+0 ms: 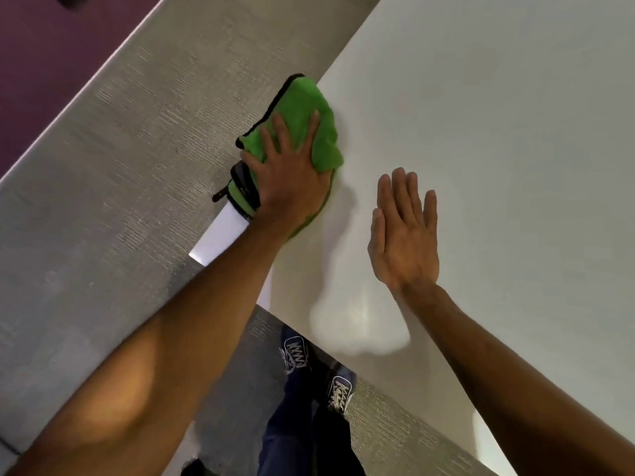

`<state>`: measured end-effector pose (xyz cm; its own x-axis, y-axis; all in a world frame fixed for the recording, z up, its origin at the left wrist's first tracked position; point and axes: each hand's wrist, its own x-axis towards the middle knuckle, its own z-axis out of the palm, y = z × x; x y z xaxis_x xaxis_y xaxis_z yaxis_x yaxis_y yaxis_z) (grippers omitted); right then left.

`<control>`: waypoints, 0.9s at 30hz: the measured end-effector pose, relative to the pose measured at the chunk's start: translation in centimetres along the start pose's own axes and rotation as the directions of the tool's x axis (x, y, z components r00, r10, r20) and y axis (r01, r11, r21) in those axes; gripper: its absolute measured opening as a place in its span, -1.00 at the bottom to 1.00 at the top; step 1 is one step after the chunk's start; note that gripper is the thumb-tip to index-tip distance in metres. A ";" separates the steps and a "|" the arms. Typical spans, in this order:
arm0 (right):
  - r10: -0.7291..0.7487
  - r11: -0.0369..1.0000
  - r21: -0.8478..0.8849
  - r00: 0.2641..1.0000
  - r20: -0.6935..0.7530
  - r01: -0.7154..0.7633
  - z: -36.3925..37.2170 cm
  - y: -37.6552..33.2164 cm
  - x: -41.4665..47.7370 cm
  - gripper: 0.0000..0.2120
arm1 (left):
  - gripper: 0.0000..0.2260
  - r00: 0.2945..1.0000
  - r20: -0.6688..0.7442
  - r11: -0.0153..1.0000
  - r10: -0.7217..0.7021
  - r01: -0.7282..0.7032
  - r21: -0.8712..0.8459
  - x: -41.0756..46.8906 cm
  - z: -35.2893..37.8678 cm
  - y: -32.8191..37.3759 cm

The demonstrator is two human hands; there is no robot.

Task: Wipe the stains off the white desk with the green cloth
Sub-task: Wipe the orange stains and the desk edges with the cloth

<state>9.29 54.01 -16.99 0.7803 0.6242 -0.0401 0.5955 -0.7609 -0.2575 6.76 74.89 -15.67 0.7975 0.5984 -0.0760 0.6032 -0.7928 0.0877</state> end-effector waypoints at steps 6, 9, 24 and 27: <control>0.070 0.997 0.029 0.996 -0.058 -0.068 0.0 0.1 -0.1 -0.46 | -0.29 0.999 -0.047 0.999 -0.019 0.021 0.032 -0.8 0.0 -0.1; 0.055 0.998 0.033 0.996 -0.063 -0.053 -0.1 0.2 -0.2 -0.46 | -0.27 0.999 -0.022 0.999 -0.046 0.046 0.003 -4.2 0.0 -2.1; 0.056 0.998 0.019 0.995 -0.078 -0.055 0.2 -0.5 -0.5 -0.43 | -0.20 0.985 0.025 0.984 -0.173 0.172 0.041 -10.2 0.3 -6.5; 0.079 0.997 0.006 0.994 -0.080 -0.079 0.2 -0.6 -0.6 -0.43 | -0.20 0.993 0.021 0.993 -0.112 0.111 0.046 -5.4 -0.2 -3.4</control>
<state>8.43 54.17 -16.97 0.8375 0.5462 0.0167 0.5311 -0.8065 -0.2596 0.39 74.40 -15.34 0.7247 0.6808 -0.1067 0.6869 -0.7260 0.0332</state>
